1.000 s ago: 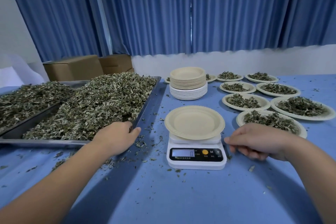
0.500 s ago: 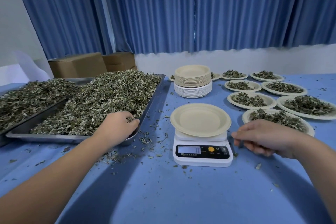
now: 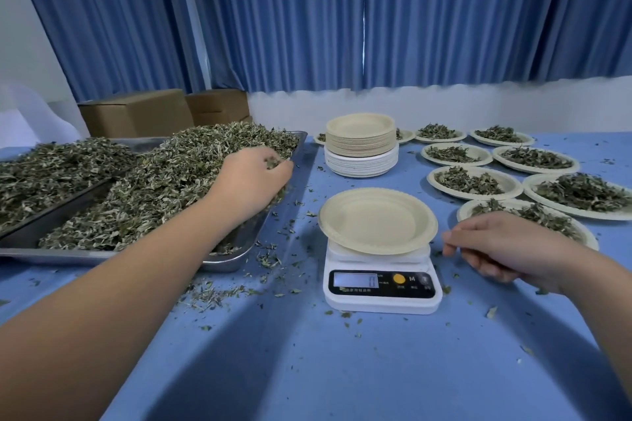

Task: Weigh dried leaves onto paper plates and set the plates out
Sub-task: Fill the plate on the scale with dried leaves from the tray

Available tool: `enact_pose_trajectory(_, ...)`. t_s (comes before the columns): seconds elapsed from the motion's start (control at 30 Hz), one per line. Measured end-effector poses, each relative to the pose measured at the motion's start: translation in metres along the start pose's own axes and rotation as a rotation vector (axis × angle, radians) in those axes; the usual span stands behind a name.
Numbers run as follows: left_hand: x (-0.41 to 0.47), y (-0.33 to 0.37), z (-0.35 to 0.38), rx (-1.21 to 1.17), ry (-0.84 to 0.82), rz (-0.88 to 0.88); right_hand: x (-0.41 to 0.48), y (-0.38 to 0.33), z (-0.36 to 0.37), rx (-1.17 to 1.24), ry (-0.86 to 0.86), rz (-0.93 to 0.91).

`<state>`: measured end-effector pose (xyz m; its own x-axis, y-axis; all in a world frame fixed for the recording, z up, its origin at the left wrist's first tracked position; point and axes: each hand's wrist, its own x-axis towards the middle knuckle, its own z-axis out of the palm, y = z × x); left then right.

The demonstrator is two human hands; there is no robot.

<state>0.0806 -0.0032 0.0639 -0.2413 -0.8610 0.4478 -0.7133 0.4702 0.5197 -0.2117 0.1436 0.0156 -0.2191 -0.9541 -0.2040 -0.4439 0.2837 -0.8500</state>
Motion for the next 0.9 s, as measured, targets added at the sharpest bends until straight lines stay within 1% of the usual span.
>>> enact_pose_trajectory(0.13, 0.01, 0.042, 0.019, -0.068, 0.03, 0.11, 0.001, -0.001, -0.001, 0.035, 0.005, -0.011)
enact_pose_trajectory(0.27, 0.011, 0.07, 0.053, -0.138, -0.037, 0.196, 0.002, 0.0, -0.001, 0.044, 0.009, -0.017)
enact_pose_trajectory(0.33, 0.008, 0.077, 0.071, -0.176, -0.114, 0.209, 0.002, 0.001, -0.002, 0.048, 0.006, -0.017)
enact_pose_trajectory(0.47, 0.0, 0.077, 0.094, -0.155, -0.353, 0.247, 0.003, 0.002, -0.002, 0.038, -0.011, -0.016)
enact_pose_trajectory(0.57, -0.006, 0.072, 0.097, -0.177, -0.441, 0.283, 0.004, 0.002, -0.002, 0.027, -0.019, -0.024)
enact_pose_trajectory(0.67, -0.009, 0.067, 0.092, -0.183, -0.447, 0.302, 0.005, 0.003, -0.002, 0.026, -0.02, -0.028)
enact_pose_trajectory(0.77, -0.012, 0.065, 0.083, -0.279, -0.423, 0.303, 0.004, 0.004, -0.002, 0.035, -0.014, -0.025)
enact_pose_trajectory(0.83, -0.012, 0.063, 0.077, -0.328, -0.377, 0.314, 0.004, 0.004, -0.002, 0.037, -0.002, -0.024)
enact_pose_trajectory(0.9, -0.009, 0.056, 0.071, -0.27, -0.3, 0.336, 0.003, 0.004, -0.002, 0.037, 0.012, -0.025)
